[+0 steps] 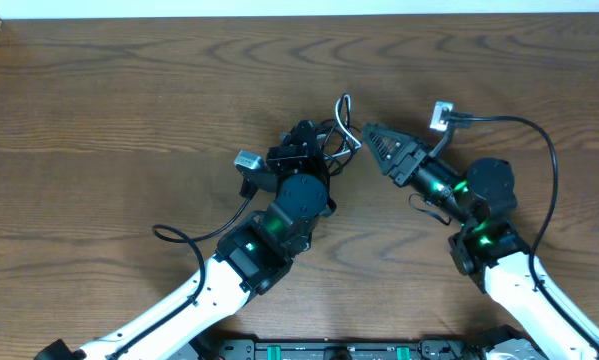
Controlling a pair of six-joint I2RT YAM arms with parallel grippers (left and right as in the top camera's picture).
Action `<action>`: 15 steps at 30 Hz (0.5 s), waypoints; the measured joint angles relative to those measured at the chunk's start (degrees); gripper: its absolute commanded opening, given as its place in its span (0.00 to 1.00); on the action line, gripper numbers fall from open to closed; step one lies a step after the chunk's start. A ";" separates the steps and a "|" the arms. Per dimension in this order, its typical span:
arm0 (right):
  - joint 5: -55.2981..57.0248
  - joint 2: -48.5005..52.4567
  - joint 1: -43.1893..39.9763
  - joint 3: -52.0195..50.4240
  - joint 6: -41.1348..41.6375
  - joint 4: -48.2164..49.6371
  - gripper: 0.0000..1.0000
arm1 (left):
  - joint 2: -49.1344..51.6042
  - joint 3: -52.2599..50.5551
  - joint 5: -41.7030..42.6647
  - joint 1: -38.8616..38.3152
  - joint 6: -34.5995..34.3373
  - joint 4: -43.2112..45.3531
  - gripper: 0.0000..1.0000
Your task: Untangle cables
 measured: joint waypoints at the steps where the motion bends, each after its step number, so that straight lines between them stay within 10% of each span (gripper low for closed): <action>1: -0.02 0.00 0.26 0.00 0.00 0.00 0.44 | 0.00 0.00 0.00 0.00 0.02 0.04 0.08; 15: -0.11 0.00 0.59 0.00 -0.20 0.61 0.43 | 0.00 0.00 -0.02 0.00 0.02 4.94 0.08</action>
